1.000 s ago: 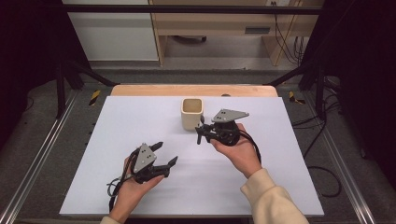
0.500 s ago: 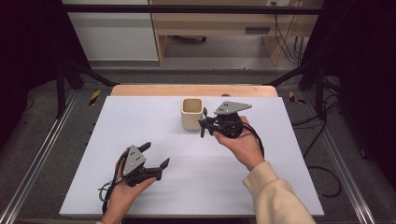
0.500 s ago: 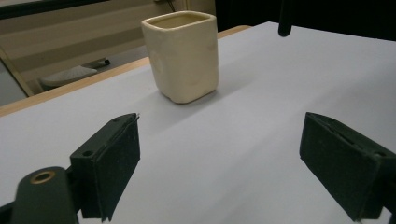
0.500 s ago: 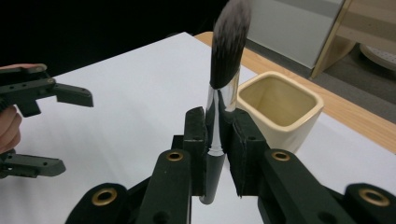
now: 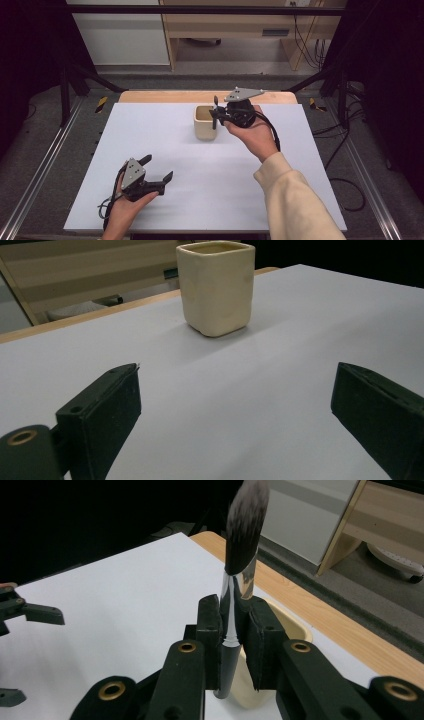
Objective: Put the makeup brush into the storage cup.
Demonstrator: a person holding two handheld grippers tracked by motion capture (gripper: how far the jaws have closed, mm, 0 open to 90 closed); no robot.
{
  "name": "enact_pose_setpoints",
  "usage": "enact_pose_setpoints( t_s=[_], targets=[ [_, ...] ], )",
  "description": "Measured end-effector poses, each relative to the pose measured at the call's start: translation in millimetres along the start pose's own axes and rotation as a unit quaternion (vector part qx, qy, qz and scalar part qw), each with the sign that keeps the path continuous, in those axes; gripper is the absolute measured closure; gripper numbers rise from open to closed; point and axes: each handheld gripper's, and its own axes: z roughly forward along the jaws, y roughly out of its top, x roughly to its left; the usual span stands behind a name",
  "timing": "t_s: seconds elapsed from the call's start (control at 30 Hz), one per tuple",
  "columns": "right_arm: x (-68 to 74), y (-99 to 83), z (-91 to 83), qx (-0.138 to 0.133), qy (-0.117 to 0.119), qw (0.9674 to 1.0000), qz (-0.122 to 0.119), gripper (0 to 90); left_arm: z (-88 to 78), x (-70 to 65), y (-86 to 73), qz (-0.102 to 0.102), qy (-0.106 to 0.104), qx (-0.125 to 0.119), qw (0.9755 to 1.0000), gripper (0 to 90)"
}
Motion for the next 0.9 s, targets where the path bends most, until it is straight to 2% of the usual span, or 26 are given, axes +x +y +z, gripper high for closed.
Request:
enact_pose_setpoints(
  t_s=[0.1, 0.2, 0.43, 0.63, 0.9],
  targets=[
    [-3.3, 7.0, 5.0, 0.005, -0.004, 1.0000, -0.003, 78.5, -2.0, 2.0, 0.6, -0.004, 0.003, -0.004, 1.0000, 5.5],
    [-7.6, 11.7, 9.9, -0.002, -0.004, 1.0000, -0.001, 78.5, -4.5, 5.4, -1.8, -0.017, 0.010, -0.007, 0.9998, 5.5],
    [-16.6, 17.9, 18.9, -0.019, -0.013, 0.9997, 0.013, 78.5, -6.7, 9.1, -2.0, -0.019, 0.012, -0.011, 0.9997, 5.5],
    [-26.0, 25.5, 24.5, -0.026, -0.033, 0.9990, 0.017, 78.5, -8.0, 11.8, -1.9, -0.025, 0.007, -0.020, 0.9995, 4.9],
    [-33.9, 31.5, 33.8, -0.031, -0.049, 0.9982, 0.016, 78.5, -15.7, 17.9, 2.7, -0.036, 0.009, -0.038, 0.9986, 4.8]
  ],
)
